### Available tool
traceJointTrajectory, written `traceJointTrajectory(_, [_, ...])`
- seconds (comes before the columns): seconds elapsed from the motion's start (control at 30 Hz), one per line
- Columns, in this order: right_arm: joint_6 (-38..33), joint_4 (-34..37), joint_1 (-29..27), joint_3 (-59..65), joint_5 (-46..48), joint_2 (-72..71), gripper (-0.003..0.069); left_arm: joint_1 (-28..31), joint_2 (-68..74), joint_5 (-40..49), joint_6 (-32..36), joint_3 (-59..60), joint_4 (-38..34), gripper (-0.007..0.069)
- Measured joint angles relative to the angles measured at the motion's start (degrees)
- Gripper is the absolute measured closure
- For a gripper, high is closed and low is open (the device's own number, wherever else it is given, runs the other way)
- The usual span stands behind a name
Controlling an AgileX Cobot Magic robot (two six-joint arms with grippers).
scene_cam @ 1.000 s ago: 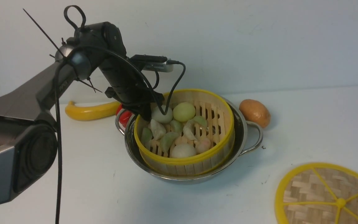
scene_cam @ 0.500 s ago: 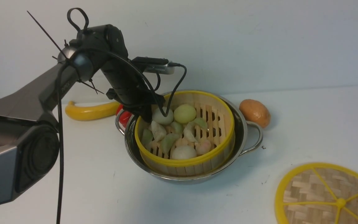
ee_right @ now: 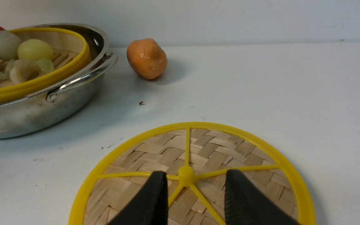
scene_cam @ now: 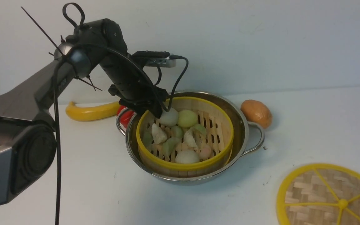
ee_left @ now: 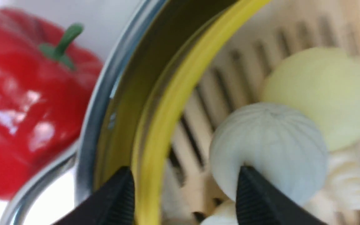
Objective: Place the steamer in the pot on the white table, and put the lid on the steamer.
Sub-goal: 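Place the bamboo steamer basket with dumplings into the steel pot with the left gripper, then move the gripper down to the bamboo steamer lid and grasp its center knob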
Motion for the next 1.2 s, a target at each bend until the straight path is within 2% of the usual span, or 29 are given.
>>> traceJointTrajectory(0.2, [0.0, 0.0, 0.0, 0.0, 0.0, 0.0, 0.0418, 0.0, -3.0, 0.1, 0.8, -8.1, -4.2, 0.0204])
traceJointTrajectory(0.37, [0.0, 0.0, 0.0, 0.0, 0.0, 0.0, 0.0418, 0.7, -9.4, 0.5, 0.8, -12.0, -0.3, 0.0204])
traceJointTrajectory(0.53, [0.0, 0.0, 0.0, 0.0, 0.0, 0.0, 0.0418, 4.1, -15.6, 1.1, -0.6, -12.3, 1.7, 0.0204])
traceJointTrajectory(0.83, [0.0, 0.0, 0.0, 0.0, 0.0, 0.0, 0.0418, 5.8, -24.9, 1.4, -1.1, -12.4, -1.7, 0.0204])
traceJointTrajectory(1.2, [0.0, 0.0, 0.0, 0.0, 0.0, 0.0, 0.0418, 5.8, -28.0, 2.3, -5.2, -12.4, -11.3, 0.0204])
